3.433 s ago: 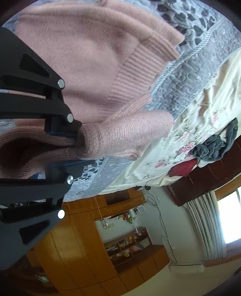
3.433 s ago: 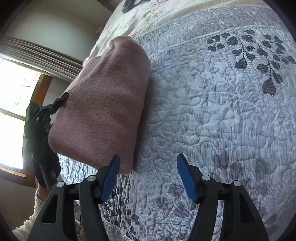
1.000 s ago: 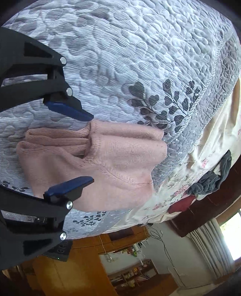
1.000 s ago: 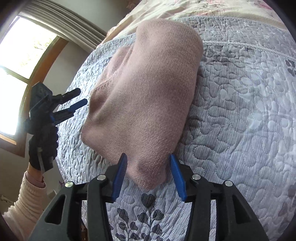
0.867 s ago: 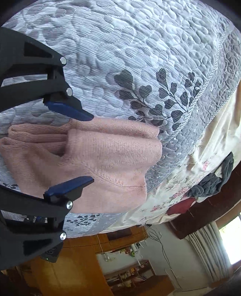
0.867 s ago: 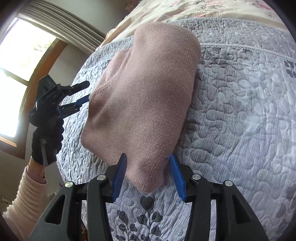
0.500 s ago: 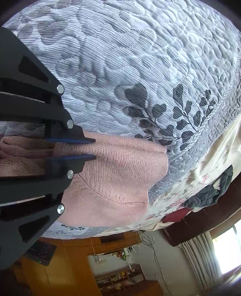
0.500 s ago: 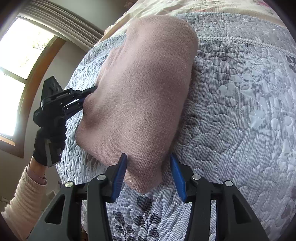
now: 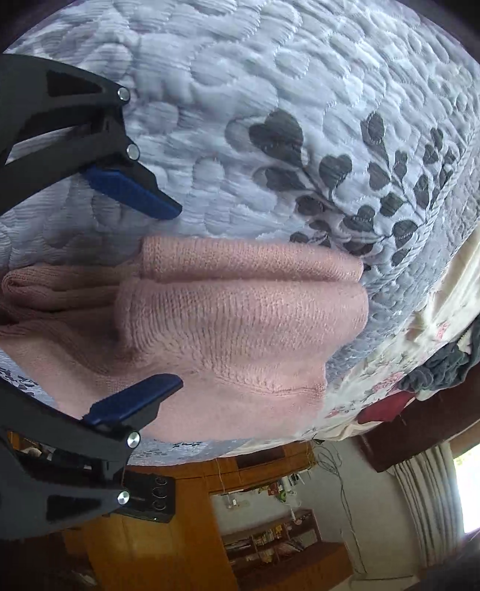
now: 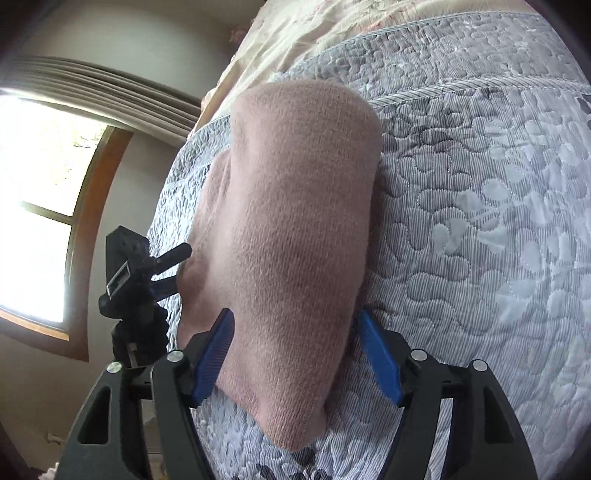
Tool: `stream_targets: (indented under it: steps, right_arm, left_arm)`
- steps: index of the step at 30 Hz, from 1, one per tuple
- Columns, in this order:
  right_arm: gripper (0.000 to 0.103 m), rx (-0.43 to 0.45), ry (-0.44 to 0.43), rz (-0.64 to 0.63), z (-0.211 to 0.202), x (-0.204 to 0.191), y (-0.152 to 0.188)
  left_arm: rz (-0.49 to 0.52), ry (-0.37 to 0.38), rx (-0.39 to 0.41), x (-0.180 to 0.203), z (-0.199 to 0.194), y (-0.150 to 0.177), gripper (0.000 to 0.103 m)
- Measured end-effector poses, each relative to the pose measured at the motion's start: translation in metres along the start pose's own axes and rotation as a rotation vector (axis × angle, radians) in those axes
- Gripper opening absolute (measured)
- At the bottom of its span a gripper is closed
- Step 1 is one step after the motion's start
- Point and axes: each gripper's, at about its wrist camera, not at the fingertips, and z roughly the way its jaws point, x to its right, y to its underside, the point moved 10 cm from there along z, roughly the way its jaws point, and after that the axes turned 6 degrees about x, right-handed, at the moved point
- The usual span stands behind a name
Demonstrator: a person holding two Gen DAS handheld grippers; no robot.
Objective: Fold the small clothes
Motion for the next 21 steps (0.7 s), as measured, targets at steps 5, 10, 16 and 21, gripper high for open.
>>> stream_targets:
  steps: [5,10,16,21]
  right_arm:
    - [0.087,-0.003,-0.057,0.056,0.027,0.006,-0.014]
    - [0.091,-0.025,-0.151,0.138,0.059,0.008,-0.018]
    - [0.058,0.009,-0.183,0.116,0.036,0.001,-0.017]
    - [0.055,0.03,-0.215,0.067,-0.027,-0.005,-0.001]
  left_arm:
    - [0.036,0.001,-0.061,0.013,0.033,-0.001,0.089]
    - [0.066,0.044,-0.082,0.028,0.051,0.003,0.065]
    - [-0.003,0.141,-0.034,0.04,0.044,0.011,0.046]
    - [0.035,0.255,-0.01,0.092,0.024,0.038,0.046]
